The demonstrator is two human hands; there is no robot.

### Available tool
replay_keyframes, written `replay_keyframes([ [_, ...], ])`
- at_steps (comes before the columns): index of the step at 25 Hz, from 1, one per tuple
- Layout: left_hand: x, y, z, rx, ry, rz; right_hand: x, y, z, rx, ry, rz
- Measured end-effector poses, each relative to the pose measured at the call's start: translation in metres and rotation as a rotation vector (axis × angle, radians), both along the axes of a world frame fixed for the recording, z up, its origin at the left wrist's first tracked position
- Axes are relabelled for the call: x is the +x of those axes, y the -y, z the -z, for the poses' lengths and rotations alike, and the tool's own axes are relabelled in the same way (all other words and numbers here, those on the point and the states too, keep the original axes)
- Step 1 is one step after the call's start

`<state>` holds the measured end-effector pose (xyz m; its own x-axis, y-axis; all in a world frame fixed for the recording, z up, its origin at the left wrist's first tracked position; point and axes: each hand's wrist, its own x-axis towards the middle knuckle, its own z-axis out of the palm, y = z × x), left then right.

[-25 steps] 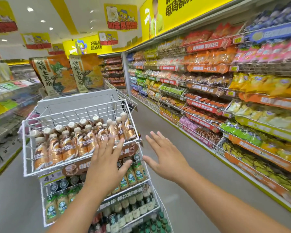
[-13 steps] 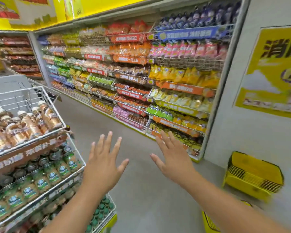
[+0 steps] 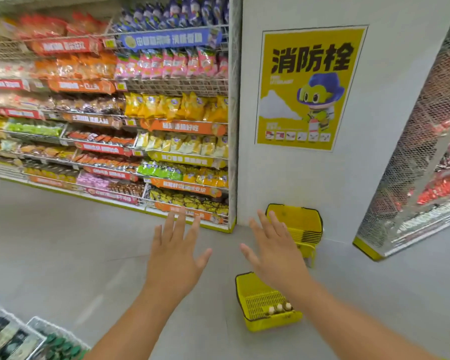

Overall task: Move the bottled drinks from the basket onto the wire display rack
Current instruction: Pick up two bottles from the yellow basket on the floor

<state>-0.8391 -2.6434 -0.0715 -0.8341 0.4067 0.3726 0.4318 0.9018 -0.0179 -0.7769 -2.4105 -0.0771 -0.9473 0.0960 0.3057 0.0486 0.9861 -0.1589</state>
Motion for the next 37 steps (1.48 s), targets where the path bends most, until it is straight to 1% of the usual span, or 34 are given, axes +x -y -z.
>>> replay_keyframes([
  [4, -0.009, -0.117, 0.015, 0.011, -0.001, 0.055, 0.001, -0.113, 0.018, -0.031, -0.029, 0.071],
  [6, -0.012, -0.177, 0.025, 0.022, 0.009, 0.087, 0.004, -0.170, 0.031, -0.015, -0.013, 0.096],
  [10, -0.016, -0.266, 0.047, 0.063, 0.078, 0.107, -0.003, -0.255, 0.052, 0.015, -0.004, 0.116],
  [16, -0.052, -0.343, 0.120, 0.020, 0.223, 0.115, -0.051, -0.330, 0.113, -0.020, 0.139, 0.089],
  [19, -0.091, -0.371, 0.159, 0.007, 0.271, 0.113, -0.087, -0.355, 0.150, -0.024, 0.222, 0.048],
  [22, -0.141, -0.404, 0.207, -0.011, 0.369, 0.114, -0.133, -0.386, 0.187, -0.028, 0.312, 0.041],
  [24, -0.164, -0.424, 0.241, -0.021, 0.470, 0.131, -0.158, -0.404, 0.212, -0.053, 0.367, 0.010],
  [26, -0.181, -0.445, 0.283, -0.001, 0.535, 0.152, -0.180, -0.418, 0.251, -0.102, 0.357, -0.033],
  [29, -0.212, -0.475, 0.350, 0.040, 0.520, 0.123, -0.221, -0.440, 0.322, -0.154, 0.332, -0.116],
  [32, -0.242, -0.492, 0.446, 0.038, 0.576, 0.079, -0.259, -0.452, 0.424, -0.202, 0.441, -0.205],
  [37, -0.239, -0.491, 0.614, 0.033, 0.686, -0.078, -0.280, -0.462, 0.598, -0.271, 0.625, -0.278],
])
